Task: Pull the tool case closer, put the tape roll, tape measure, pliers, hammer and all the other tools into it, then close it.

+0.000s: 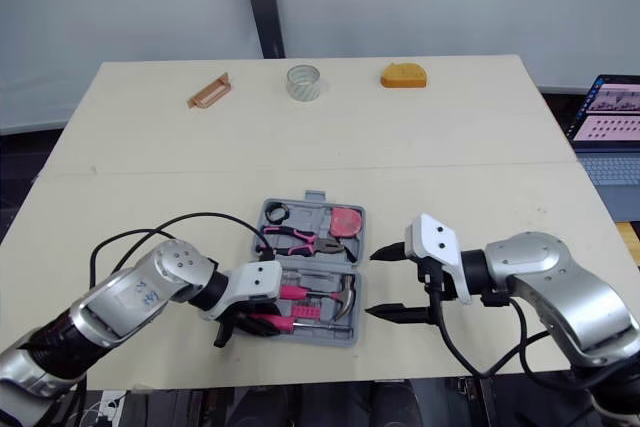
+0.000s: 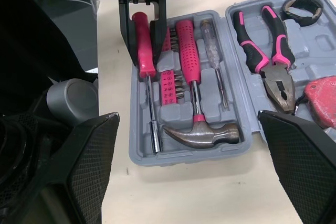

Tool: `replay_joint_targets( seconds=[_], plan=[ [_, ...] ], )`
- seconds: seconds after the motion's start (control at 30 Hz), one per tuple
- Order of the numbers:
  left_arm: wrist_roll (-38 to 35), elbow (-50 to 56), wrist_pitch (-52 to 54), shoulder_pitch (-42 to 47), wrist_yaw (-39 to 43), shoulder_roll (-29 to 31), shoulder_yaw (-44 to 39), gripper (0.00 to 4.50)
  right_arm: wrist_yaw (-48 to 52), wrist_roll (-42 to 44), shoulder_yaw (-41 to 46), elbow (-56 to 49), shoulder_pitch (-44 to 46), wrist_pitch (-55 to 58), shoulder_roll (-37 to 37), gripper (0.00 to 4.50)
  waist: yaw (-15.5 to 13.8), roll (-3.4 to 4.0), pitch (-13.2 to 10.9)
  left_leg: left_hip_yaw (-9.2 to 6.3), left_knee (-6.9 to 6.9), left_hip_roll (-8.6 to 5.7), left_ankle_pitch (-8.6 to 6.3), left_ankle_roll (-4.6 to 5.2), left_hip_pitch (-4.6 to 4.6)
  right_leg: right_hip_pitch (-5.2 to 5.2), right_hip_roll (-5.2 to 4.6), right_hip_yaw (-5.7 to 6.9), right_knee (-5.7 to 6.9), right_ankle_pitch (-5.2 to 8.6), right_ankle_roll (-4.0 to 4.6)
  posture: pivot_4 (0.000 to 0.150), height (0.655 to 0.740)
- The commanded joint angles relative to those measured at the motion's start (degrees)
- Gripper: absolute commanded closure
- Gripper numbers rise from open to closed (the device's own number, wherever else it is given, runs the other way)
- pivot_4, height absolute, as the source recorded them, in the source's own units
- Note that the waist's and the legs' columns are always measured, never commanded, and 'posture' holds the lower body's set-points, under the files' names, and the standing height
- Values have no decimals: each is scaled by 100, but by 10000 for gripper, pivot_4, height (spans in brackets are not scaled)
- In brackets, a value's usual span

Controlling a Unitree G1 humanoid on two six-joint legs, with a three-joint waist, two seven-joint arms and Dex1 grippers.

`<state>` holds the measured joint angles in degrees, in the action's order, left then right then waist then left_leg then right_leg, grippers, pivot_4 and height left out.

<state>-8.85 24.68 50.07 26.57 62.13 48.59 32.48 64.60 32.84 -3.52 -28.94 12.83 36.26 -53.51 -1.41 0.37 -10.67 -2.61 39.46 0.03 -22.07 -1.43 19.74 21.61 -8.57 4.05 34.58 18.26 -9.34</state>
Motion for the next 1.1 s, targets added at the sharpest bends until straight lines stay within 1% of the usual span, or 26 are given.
replay_joint_targets(
  seconds=[0.03,0.8,1.1],
  plan=[
    [74,147,-64,86,-16,-56,38,38458,-36,69,212,-161,-8,-84,-6,0,-4,0,0,0,1,0,0,0,0,0,0,0,0,0,0,1500,7400],
    [343,57,-300,118,7,-86,142,38458,-21,63,232,-117,-41,-127,-38,0,-11,0,0,-4,14,-2,-1,2,5,0,-1,0,8,0,0,1500,7400],
    [236,202,-233,89,46,-66,37,38458,-30,99,237,-103,-30,-102,-14,0,-8,0,0,-5,16,-2,-2,4,6,0,0,0,10,0,0,1500,7400]
  ],
)
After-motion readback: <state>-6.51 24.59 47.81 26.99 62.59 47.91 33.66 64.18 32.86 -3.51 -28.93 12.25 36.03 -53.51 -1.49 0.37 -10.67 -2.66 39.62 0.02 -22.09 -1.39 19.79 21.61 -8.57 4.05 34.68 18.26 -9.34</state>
